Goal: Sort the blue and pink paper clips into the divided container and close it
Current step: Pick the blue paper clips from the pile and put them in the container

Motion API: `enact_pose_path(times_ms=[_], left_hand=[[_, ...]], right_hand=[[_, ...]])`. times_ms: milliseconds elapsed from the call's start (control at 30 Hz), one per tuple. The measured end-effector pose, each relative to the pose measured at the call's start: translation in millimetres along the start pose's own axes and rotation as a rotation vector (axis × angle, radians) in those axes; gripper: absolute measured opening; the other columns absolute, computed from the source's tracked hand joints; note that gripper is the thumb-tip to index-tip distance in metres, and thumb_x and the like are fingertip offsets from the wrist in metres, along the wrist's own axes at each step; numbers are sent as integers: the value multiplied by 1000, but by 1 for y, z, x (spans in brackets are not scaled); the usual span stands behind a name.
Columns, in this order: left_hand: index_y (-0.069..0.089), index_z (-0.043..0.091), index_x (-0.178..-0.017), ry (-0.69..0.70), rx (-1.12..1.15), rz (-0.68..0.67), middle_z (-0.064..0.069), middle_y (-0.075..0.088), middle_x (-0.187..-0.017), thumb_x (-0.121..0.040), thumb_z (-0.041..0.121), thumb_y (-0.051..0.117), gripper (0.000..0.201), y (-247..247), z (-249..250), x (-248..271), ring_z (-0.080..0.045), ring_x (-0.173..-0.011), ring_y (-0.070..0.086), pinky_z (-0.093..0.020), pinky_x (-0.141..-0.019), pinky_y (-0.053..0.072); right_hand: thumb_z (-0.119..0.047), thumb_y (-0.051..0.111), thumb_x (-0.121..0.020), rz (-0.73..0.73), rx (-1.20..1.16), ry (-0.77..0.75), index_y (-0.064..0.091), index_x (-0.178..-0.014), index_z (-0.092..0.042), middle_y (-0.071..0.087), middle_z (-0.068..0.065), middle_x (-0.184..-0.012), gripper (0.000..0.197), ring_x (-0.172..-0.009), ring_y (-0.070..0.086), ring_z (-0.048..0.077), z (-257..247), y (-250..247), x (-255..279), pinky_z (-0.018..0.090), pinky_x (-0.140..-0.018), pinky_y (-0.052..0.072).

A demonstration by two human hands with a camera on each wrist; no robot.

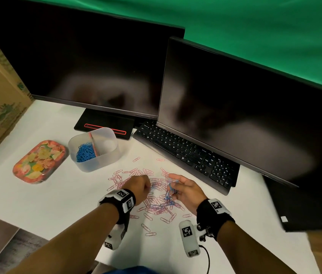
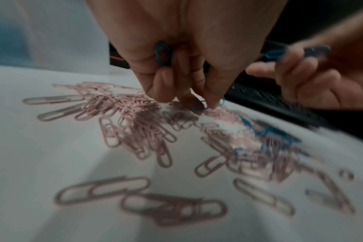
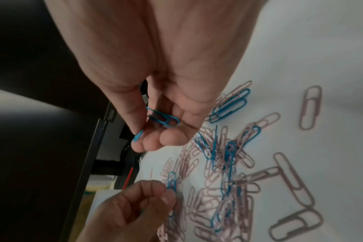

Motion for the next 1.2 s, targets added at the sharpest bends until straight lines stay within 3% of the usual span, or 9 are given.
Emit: enact_pose_path(times_ms=[200,333,400,467,600,700,900,1067,1200], left_hand=[[66,21,-106,-110,384,-18,5,63,-81,-90,12,57,20,-7,-7,-1,-11,-68,56,-17,-64,40],[66,9,-81,-333,898,-41,-9,48,-71,-89,1,45,24,-6,-12,-4,-11,-39,28,-17,-46,22],[57,8,-72,-409,1063,-34,-6,37,-64,-89,5,39,25,-6,-11,-2,-12,-40,20,-19,-48,18],[50,11,-67,-444,1161,-56,-3,36,-58,-88,12,36,24,-5,-7,3,-13,-42,18,-21,-48,17],[43,16,-64,-457,1230,-109,0,38,-56,-89,25,39,27,3,0,6,-14,-44,21,-22,-46,18],[38,18,-62,-462,1169,-138,2,34,-53,-96,38,38,39,11,1,7,-13,-41,21,-21,-45,18],[33,19,-61,-453,1004,-112,5,25,-45,-90,22,38,29,23,1,12,-12,-38,18,-18,-49,13],[58,19,-78,-254,591,-105,5,54,-66,-89,17,42,21,25,7,12,-11,-53,45,-22,-48,29],[60,27,-98,53,-6,-195,5,66,-99,-88,29,53,12,27,18,19,-15,-88,62,-29,-77,52]], right_hand=[[-4,43,-90,55,-254,67,58,-100,-7,57,7,-73,19,-67,55,21,-8,-9,6,32,-66,45],[-22,53,-91,212,-220,142,52,-85,-12,47,4,-64,12,-56,45,19,-6,-26,1,29,-53,38],[-23,59,-90,309,44,155,53,-82,-14,45,1,-60,14,-49,40,16,-5,-36,-6,22,-47,31],[-19,63,-86,347,591,47,58,-79,-21,51,-5,-62,8,-54,47,17,-11,-38,-11,19,-48,33],[-22,54,-88,108,1491,-144,61,-103,-39,64,-3,-87,24,-80,61,21,-18,-10,-16,24,-67,47],[-24,51,-92,-63,1738,-206,59,-120,-39,62,-1,-121,33,-108,60,25,-18,7,-23,32,-89,50],[-17,47,-92,-150,1856,-284,63,-97,-24,60,2,-106,18,-90,61,26,-12,21,-24,31,-75,48],[-20,48,-91,-13,1586,-268,57,-94,-25,59,-1,-101,10,-83,58,21,-14,5,-22,28,-71,47],[-18,61,-87,161,1112,-223,60,-80,-24,66,-4,-87,9,-81,62,15,-21,-25,-23,23,-70,48]])
Point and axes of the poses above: each hand's wrist, its own x-axis away from the middle knuckle, its own y-axis out of the palm, z = x × y, the point moved 5 cm from there along -x, towards the middle knuckle
